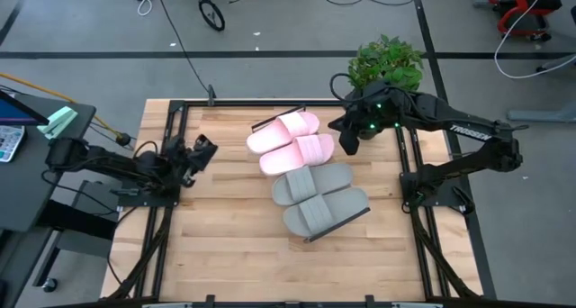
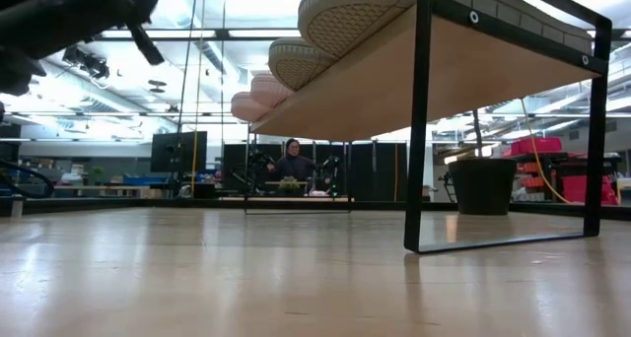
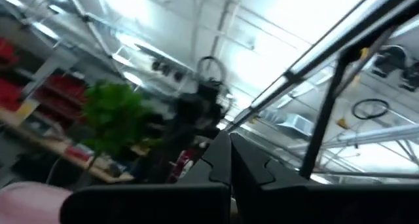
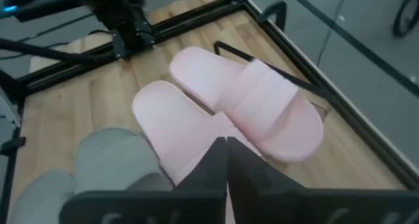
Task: Pick and place slides into the shelf
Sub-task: Return to Home Position
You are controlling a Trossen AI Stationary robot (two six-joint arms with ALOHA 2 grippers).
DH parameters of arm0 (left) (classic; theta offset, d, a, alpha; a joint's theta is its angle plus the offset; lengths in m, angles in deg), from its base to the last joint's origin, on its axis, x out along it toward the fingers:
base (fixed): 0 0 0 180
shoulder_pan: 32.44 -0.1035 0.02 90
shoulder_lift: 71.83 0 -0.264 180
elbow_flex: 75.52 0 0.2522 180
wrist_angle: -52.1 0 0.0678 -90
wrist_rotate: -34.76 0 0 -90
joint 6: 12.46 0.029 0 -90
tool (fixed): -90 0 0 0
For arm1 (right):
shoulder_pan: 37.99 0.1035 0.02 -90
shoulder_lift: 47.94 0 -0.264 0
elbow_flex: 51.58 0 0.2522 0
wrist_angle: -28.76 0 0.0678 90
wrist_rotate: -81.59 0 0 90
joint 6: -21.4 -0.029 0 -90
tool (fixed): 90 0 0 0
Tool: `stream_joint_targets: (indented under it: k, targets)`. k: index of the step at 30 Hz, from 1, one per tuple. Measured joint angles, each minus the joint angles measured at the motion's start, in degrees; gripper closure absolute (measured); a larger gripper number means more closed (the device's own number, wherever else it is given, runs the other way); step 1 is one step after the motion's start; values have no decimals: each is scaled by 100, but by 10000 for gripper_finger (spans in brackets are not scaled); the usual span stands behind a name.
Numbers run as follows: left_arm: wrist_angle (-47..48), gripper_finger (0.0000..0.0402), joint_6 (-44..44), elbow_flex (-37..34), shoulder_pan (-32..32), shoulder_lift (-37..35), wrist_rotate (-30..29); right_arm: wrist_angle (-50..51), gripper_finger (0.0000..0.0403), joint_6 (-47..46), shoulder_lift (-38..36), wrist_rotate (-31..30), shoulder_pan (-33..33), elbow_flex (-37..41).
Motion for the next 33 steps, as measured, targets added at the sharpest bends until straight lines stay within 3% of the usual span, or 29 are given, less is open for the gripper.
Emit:
stream_joint_targets:
  k: [5, 18, 29, 33]
  targets:
    - [202, 399, 334, -5, -15, -734, 367, -33, 398, -408, 2, -3, -140, 166]
    - [4236, 401, 57, -8, -355, -3612, 694, -232, 401, -667, 4, 46, -165, 260]
    - [6427, 401, 207, -10, -431, -5112, 735, -201, 402, -936, 4, 48, -165, 260]
    - [6732, 401, 200, -10, -430, -5075, 749, -172, 403, -977, 4, 80, -167, 260]
